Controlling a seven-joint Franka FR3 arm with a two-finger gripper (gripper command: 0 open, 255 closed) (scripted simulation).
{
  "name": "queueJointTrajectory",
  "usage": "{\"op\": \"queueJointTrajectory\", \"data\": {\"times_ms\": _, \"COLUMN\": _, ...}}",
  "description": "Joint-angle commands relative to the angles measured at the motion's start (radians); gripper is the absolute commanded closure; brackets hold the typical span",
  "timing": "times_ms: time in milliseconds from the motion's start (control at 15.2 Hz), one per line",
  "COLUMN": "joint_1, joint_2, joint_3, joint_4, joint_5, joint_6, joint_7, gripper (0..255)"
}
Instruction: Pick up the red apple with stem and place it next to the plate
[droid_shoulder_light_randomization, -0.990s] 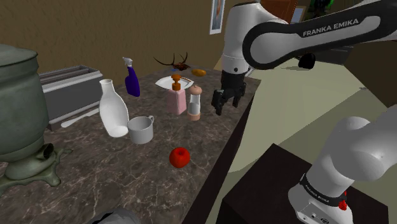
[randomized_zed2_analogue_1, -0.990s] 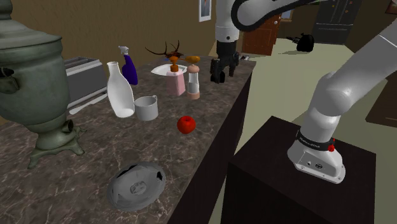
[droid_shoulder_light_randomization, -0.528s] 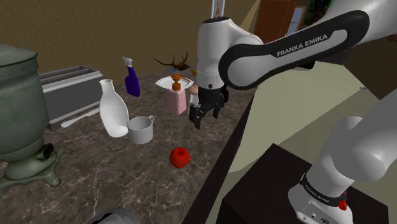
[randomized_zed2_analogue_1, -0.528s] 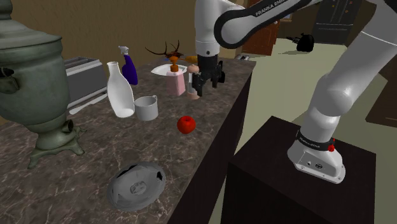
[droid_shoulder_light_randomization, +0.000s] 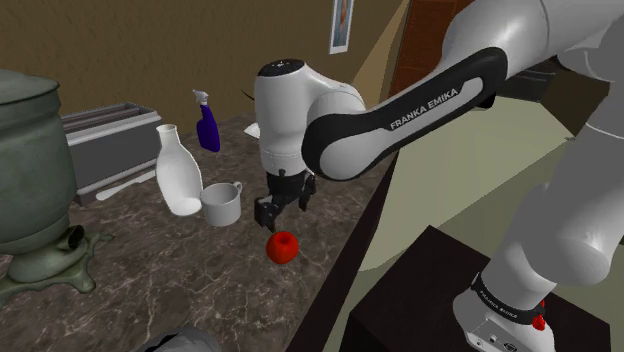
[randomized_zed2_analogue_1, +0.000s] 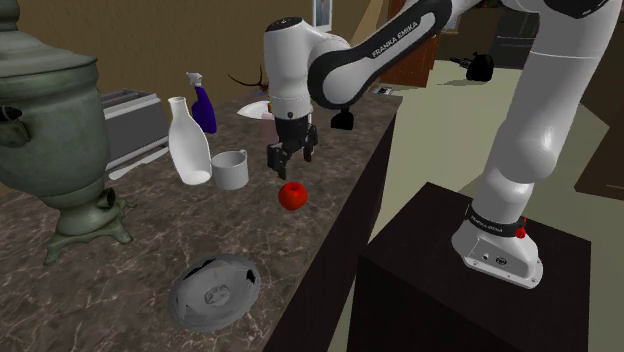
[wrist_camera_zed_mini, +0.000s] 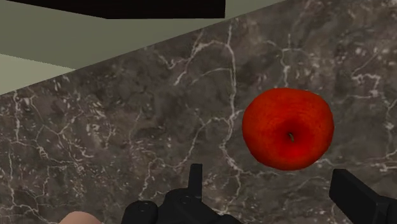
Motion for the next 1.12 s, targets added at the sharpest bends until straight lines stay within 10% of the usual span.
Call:
{"op": "queueJointTrajectory", "data": {"times_ms": 0, "joint_1": 0.019, "joint_2": 0.075, "joint_3": 0.018, "joint_4": 0.054, "joint_5": -0.059, "joint_6": 0.002, "joint_7": 0.059, "gripper": 0}}
{"op": "queueJointTrajectory", "data": {"times_ms": 1056, "joint_1": 0.033, "joint_2": 0.166, "joint_3": 0.006, "joint_4": 0.037, "joint_5": -0.136, "joint_6": 0.088, "joint_7": 0.117, "gripper": 0}}
